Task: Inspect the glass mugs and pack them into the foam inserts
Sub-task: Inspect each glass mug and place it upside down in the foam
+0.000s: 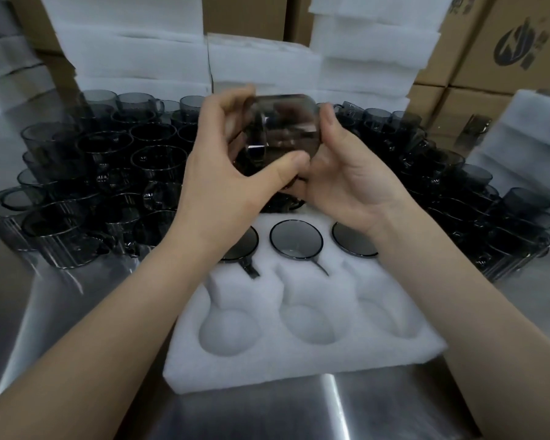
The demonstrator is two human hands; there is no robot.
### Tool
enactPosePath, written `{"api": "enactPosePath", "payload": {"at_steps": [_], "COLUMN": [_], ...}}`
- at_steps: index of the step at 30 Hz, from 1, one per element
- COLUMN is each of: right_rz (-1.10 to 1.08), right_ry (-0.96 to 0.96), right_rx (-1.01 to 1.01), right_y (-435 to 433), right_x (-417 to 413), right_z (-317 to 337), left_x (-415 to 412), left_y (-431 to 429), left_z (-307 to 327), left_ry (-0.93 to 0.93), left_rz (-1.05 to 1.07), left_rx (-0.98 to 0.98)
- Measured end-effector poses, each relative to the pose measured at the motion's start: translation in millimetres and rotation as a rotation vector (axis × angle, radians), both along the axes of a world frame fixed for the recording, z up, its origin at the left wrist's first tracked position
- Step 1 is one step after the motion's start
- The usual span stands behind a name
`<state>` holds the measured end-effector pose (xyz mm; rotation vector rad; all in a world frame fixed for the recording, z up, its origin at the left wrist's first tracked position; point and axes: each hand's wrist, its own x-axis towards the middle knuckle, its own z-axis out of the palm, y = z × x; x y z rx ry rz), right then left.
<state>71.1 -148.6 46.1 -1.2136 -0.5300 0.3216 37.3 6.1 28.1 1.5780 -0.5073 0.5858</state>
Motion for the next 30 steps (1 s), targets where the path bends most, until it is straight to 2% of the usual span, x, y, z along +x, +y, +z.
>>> {"api": "enactPosePath", "payload": {"at_steps": [3, 7, 11, 15, 19, 24, 26, 30], "right_rz": [-0.133, -0.298, -0.445, -0.463, -0.255, 0.025, -0.011, -0.254], "right_ry": [-0.128, -0.317, -0.421, -0.301, -0.134, -0.106, -0.119, -0.175], "right_rx": [-0.031, -0.163, -0.205, -0.125, 0.010, 0.047, 0.024, -0.078], "right_y": [-0.8, 0.4, 2.3, 3.9, 0.0, -4.4, -3.1, 4.0], "right_x": [0.7, -0.4, -2.9, 0.5, 4.4, 1.6, 0.8, -3.0], "right_z": [-0.8, -2.6, -2.6, -0.8, 0.4, 4.1, 4.8, 4.2], "left_x": [2.5, 3.9, 1.7, 0.1, 0.9, 4.1, 3.5, 0.6], "left_y": [0.7, -0.5, -2.6, -3.3, -2.9, -0.8, -1.0, -3.4], "left_z": [-1.0, -0.4, 0.0, -0.3, 1.7, 1.4, 1.8, 2.0], "left_ry": [0.032, 0.009, -0.003, -0.031, 0.007, 0.097, 0.104, 0.053], "left_rz": [0.020, 0.139, 0.167, 0.149, 0.106, 0.050, 0.060, 0.163], "left_rx": [0.067, 0.278, 0.346, 0.349, 0.229, 0.042, 0.058, 0.208]}}
